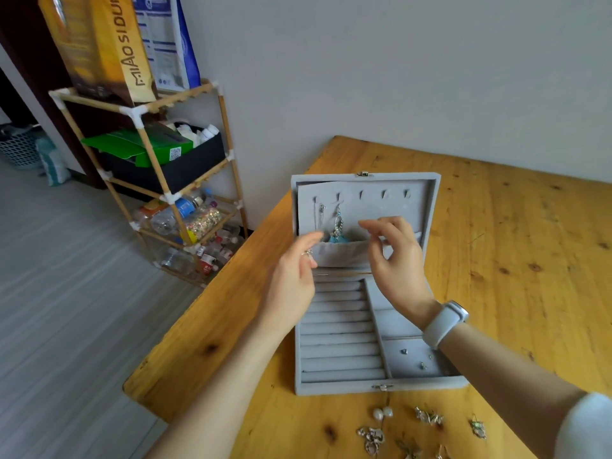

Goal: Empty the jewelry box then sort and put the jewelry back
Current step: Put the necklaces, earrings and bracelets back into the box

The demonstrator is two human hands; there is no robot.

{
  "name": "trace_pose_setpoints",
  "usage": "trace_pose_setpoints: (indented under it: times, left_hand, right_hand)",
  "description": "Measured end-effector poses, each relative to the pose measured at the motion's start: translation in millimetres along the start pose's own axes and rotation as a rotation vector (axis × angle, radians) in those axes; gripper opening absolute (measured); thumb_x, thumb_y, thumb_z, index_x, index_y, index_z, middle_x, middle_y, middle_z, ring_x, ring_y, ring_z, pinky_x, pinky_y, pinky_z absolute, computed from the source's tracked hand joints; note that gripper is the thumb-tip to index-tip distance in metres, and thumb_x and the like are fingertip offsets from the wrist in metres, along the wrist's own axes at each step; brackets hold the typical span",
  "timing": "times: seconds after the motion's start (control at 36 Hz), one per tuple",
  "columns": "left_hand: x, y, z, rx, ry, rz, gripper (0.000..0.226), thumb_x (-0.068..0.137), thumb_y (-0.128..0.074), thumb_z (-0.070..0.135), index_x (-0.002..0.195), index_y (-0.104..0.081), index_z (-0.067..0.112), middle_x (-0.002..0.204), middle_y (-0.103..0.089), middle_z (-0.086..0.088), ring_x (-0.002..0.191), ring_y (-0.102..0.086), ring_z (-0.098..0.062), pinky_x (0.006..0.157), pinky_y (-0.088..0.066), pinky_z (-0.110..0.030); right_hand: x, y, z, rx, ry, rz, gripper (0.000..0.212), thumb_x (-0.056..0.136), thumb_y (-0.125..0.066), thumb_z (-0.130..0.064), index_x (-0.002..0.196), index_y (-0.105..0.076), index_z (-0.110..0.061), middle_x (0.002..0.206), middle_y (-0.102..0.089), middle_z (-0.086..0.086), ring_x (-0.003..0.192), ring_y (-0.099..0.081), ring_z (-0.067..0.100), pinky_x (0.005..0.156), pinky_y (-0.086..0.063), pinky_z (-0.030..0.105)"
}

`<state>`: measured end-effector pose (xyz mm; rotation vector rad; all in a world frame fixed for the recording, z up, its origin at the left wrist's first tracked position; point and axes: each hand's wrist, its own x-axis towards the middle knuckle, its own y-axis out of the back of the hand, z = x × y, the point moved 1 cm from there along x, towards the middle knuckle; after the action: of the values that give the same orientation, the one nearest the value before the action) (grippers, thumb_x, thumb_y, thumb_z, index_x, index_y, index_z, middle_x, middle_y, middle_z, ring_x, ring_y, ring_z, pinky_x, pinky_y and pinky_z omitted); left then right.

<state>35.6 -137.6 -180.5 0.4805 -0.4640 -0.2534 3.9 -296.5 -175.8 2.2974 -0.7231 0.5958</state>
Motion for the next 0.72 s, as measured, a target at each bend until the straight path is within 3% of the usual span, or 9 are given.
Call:
trace_pose_setpoints:
  times: [0.08, 0.17, 0.25, 0.42, 0.61, 0.72]
  left_hand:
    - [-1.4, 6.7, 1.7, -0.215, 0.069, 0.074, 0.034, 0.091, -0.043, -0.006, 0.112, -0.057, 0.018, 0.105, -0.065, 0.009, 0.075, -0.062, -0.002, 0.071, -0.044, -0.010]
    - [-5.2, 11.1, 7.7, -0.376, 0.177, 0.098, 0.024, 0.090, -0.049, -0.004, 0.095, -0.063, 0.014, 0.086, -0.069, 0.003, 0.068, -0.065, -0.003, 0.057, -0.046, -0.014]
    - [-8.6, 11.0, 14.9, -0.514, 0.260, 0.107, 0.025, 0.089, -0.050, -0.006, 0.086, -0.065, 0.014, 0.085, -0.069, 0.000, 0.067, -0.066, -0.007, 0.056, -0.048, -0.016]
    - [-13.3, 11.8, 22.5, -0.569, 0.313, 0.064, 0.023, 0.088, -0.054, -0.003, 0.084, -0.067, 0.016, 0.082, -0.073, 0.005, 0.073, -0.063, -0.002, 0.058, -0.050, -0.017]
    - [-13.8, 9.6, 35.8, -0.498, 0.263, 0.101, 0.020, 0.087, -0.055, -0.004, 0.085, -0.068, 0.011, 0.082, -0.072, 0.006, 0.076, -0.064, -0.003, 0.061, -0.052, -0.018]
    - [-14.1, 6.5, 42.7, -0.499, 0.266, 0.106, 0.019, 0.087, -0.055, -0.004, 0.086, -0.068, 0.011, 0.088, -0.071, -0.001, 0.075, -0.065, -0.003, 0.060, -0.052, -0.018]
  right_hand:
    - [-7.2, 6.4, -6.1, 0.095, -0.082, -0.096, 0.026, 0.088, -0.048, 0.001, 0.100, -0.066, -0.014, 0.090, -0.056, -0.002, 0.083, -0.053, 0.002, 0.073, -0.040, 0.009]
    - [-15.0, 7.8, -12.4, 0.239, -0.204, -0.210, 0.026, 0.089, -0.048, 0.000, 0.095, -0.064, -0.020, 0.088, -0.062, 0.002, 0.072, -0.053, 0.004, 0.063, -0.041, 0.009]
    - [-19.0, 5.9, -16.8, 0.329, -0.289, -0.260, 0.027, 0.088, -0.050, 0.001, 0.089, -0.063, -0.023, 0.083, -0.063, -0.002, 0.065, -0.051, 0.000, 0.059, -0.041, 0.009]
    - [-22.3, 2.8, -23.5, 0.434, -0.429, -0.397, 0.013, 0.088, -0.056, -0.004, 0.097, -0.065, -0.007, 0.071, -0.056, -0.010, 0.057, -0.048, -0.009, 0.057, -0.038, 0.005]
    - [-28.3, 6.2, -34.8, 0.525, -0.347, -0.294, 0.020, 0.080, -0.066, -0.003, 0.082, -0.055, -0.020, 0.071, -0.054, -0.005, 0.064, -0.047, 0.003, 0.063, -0.038, 0.010]
    - [-26.6, 7.6, -40.1, 0.498, -0.323, -0.247, 0.018, 0.081, -0.066, -0.006, 0.074, -0.056, -0.019, 0.068, -0.054, -0.006, 0.060, -0.046, -0.001, 0.061, -0.038, 0.009]
